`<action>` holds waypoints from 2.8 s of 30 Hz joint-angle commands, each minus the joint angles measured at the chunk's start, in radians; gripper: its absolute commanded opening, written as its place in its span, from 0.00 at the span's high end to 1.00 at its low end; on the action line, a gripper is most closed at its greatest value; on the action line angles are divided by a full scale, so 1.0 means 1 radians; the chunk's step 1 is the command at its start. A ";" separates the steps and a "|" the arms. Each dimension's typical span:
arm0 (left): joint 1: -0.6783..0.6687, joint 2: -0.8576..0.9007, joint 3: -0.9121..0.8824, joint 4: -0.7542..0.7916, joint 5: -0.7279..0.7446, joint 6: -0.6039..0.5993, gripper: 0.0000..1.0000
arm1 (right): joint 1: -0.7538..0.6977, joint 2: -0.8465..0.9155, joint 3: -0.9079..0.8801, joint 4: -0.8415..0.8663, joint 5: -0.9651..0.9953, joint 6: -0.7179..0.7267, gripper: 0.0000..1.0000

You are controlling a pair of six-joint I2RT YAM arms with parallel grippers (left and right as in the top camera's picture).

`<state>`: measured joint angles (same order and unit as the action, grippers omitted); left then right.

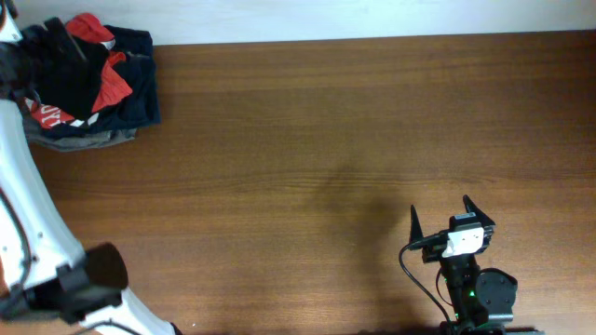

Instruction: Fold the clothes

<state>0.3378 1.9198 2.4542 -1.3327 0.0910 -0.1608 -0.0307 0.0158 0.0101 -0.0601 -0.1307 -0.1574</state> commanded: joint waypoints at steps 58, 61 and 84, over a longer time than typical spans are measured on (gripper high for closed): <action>-0.272 -1.915 -2.446 1.341 0.070 0.268 0.01 | 0.003 -0.008 -0.005 -0.007 0.012 0.004 0.01; -0.272 -1.915 -2.446 1.262 0.063 0.268 0.01 | 0.003 -0.008 -0.005 -0.007 0.012 0.004 0.01; -0.272 -1.915 -2.446 1.265 0.060 0.267 0.01 | 0.003 -0.008 -0.005 -0.007 0.012 0.004 0.01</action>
<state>0.0658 0.0135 0.0113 -0.0597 0.1574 0.0902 -0.0307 0.0158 0.0101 -0.0605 -0.1272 -0.1574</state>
